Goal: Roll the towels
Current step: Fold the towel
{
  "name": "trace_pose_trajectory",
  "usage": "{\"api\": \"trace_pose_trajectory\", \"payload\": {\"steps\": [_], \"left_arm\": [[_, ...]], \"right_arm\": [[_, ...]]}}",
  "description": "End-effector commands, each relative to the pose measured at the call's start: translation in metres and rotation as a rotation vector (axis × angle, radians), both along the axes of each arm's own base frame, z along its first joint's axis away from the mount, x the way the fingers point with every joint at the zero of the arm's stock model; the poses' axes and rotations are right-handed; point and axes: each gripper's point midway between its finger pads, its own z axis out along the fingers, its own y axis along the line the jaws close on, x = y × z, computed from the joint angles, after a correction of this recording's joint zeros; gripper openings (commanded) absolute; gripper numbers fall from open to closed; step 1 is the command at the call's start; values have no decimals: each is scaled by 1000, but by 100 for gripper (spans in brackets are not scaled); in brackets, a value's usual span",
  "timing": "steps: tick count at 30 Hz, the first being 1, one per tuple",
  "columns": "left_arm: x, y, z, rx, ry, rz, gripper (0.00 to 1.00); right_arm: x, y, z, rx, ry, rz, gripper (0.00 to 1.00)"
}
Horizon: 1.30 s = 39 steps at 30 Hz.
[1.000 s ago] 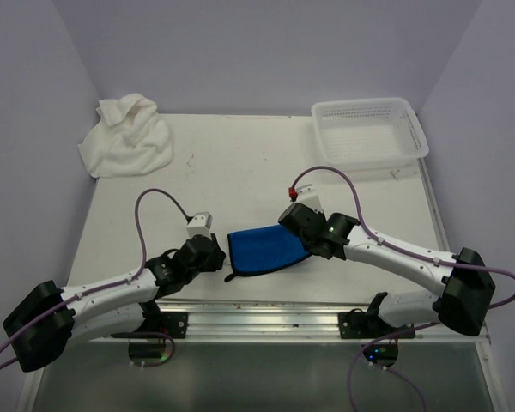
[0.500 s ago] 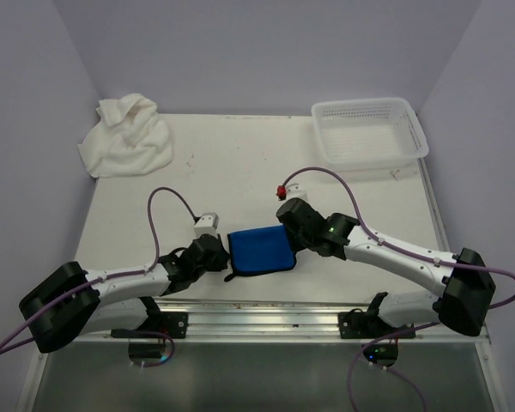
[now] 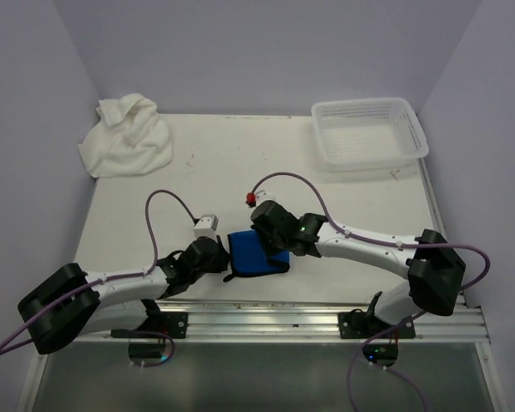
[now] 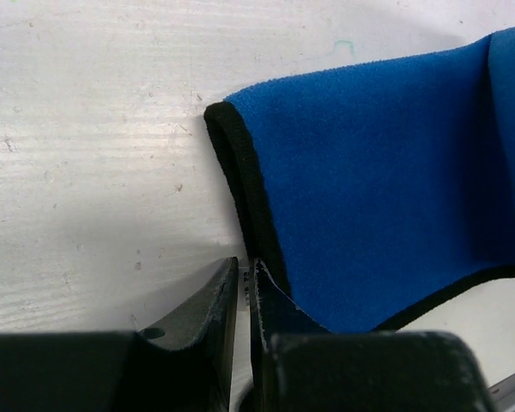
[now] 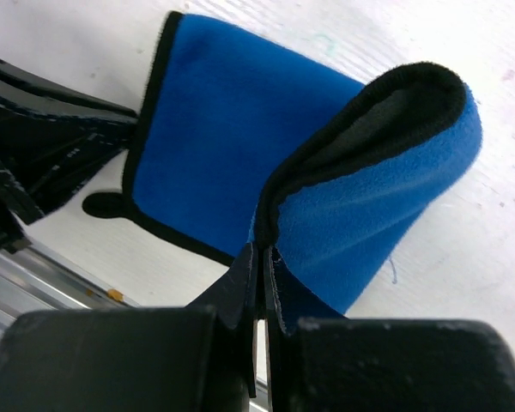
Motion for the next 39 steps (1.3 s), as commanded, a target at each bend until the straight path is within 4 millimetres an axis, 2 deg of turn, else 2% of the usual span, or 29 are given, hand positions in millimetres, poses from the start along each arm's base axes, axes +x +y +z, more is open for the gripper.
{"api": "trace_pose_trajectory", "payload": {"steps": [1, 3, 12, 21, 30, 39], "left_arm": [[-1, -4, 1, -42, -14, -7, 14], [-1, -4, -1, -37, -6, -5, 14], [-1, -2, -1, -30, -12, -4, 14], [-3, 2, -4, -20, -7, -1, 14], [-5, 5, -6, -18, -6, 2, 14], [-8, 8, -7, -23, -5, 4, 14]], "right_arm": [[2, 35, 20, 83, -30, 57, 0], [1, 45, 22, 94, -27, 73, 0], [-12, 71, 6, 86, 12, 132, 0], [-20, 80, -15, 65, 51, 152, 0], [-28, 93, -15, 78, 62, 180, 0], [-31, 101, -30, 66, 85, 187, 0]]}}
